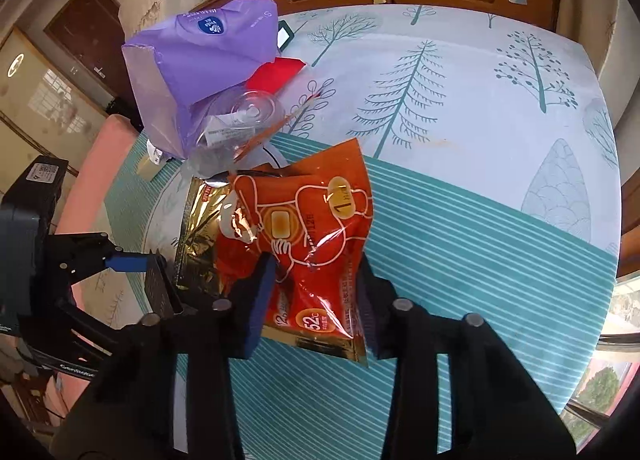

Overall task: Collect trash
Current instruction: 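Grasp the black TALOPN card with the left gripper while the right grasps the red snack bag, then carry the card and snack bag in both grippers over the bin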

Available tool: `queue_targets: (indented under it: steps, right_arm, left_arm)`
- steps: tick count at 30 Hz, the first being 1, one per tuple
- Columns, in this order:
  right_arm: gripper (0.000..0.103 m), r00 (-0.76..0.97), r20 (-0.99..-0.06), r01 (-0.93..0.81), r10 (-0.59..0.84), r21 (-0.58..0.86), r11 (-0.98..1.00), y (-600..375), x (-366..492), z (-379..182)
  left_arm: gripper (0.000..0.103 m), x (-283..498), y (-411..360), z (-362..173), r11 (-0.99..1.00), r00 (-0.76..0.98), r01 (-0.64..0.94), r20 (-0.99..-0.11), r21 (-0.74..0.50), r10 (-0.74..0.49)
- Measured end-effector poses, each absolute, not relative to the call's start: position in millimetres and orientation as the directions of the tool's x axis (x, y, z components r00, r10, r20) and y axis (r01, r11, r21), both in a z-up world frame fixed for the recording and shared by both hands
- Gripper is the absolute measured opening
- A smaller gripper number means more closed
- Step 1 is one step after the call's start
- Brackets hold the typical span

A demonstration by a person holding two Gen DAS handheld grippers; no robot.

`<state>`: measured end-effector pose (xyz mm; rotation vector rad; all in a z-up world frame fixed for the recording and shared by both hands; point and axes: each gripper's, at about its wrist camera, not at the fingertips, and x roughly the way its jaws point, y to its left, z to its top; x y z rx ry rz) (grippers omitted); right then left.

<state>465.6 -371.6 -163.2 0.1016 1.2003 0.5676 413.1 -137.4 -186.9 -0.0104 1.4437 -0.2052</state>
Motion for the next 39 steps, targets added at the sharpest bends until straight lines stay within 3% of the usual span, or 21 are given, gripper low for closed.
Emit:
queue_targets:
  steps: [6,22,33,39]
  right_arm:
    - [0.023,0.275,-0.843,-0.368,0.463,0.352,0.861,-373.6,445.9,-146.4]
    - [0.021,0.383,-0.818,-0.284,0.428,0.337,0.898,-381.7,362.6,-81.0]
    - [0.02,0.474,-0.812,-0.195,0.341,0.281,0.94,-327.7,210.6,-36.6]
    - [0.02,0.532,-0.799,-0.108,0.281,0.265,0.958,-273.1,97.6,-23.6]
  left_arm:
    - [0.074,400.3,-129.4,-175.3,0.986,0.138,0.101,-0.979,-0.136,-0.149]
    - [0.074,330.6,-77.1,-96.3,0.978,0.274,0.058,-0.939,-0.201,-0.209]
    - [0.074,207.4,-8.4,-48.2,0.958,0.345,0.164,-0.896,-0.235,-0.279]
    - [0.074,119.9,32.7,-49.0,0.942,0.328,0.234,-0.892,-0.241,-0.31]
